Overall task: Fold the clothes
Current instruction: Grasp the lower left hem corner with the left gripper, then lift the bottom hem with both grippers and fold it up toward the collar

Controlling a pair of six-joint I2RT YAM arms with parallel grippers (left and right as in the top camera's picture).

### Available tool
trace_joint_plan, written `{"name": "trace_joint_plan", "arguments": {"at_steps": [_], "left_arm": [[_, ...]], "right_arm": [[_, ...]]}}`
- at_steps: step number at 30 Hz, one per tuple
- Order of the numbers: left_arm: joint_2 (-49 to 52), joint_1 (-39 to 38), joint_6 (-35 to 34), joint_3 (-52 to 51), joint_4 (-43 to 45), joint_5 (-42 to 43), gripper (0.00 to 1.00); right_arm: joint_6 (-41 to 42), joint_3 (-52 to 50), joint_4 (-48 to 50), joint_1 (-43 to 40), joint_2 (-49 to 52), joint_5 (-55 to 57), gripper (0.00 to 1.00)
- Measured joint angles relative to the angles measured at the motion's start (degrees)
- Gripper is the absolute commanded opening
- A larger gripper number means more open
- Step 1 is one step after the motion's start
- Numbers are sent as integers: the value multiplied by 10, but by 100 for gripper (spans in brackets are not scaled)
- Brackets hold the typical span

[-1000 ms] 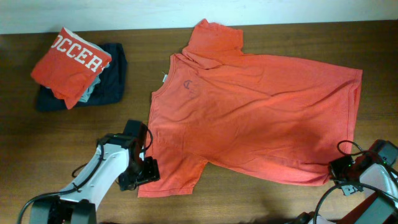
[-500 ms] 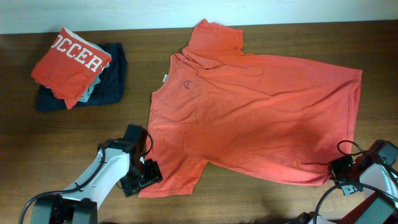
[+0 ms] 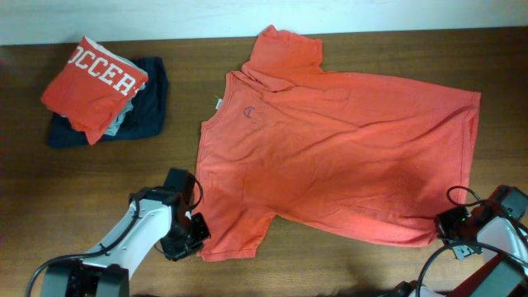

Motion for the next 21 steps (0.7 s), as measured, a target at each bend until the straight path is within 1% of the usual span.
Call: {"name": "trace_joint_plan", "arguments": {"at_steps": [6, 7, 12, 16, 21], "left_arm": [[1, 0, 26, 8, 0, 1, 1], [2, 0, 30, 17, -3, -1, 1], [3, 0, 53, 93, -7, -3, 1], [3, 0, 65, 165, -6, -3, 1], [3, 0, 71, 226, -4, -3, 1]], "right_arm": [[1, 2, -9, 0, 0, -6, 4], [0, 6, -26, 0, 2, -10, 4], [-2, 31, -99, 2, 17, -19, 4], [-2, 62, -130, 2, 18, -21, 4], [-2, 102, -158, 3, 19, -23, 4]]}}
